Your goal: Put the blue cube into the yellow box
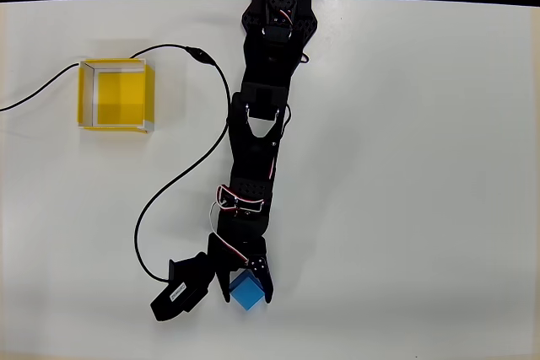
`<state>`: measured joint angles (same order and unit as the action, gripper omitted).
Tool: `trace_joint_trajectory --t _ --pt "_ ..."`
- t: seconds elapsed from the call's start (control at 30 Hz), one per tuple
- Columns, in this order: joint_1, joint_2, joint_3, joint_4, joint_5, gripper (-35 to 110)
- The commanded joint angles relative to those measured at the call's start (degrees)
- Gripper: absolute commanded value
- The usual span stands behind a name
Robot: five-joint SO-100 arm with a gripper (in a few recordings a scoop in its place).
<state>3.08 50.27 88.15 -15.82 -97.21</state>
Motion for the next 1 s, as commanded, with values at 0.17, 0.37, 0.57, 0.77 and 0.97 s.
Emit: trace_joint_trajectory --t 0.17,0.37,0.57,0.77,0.97 --pt "4.0 26.6 8.6 0.1 -1.5 19" --pt "8.4 41.0 19.9 3.5 0.0 19" --pt "15.1 54.5 29.8 5.4 1.5 19" --pt "23.8 64.0 35.5 8.2 2.0 19" --pt "34.1 65.8 35.3 10.1 1.8 19"
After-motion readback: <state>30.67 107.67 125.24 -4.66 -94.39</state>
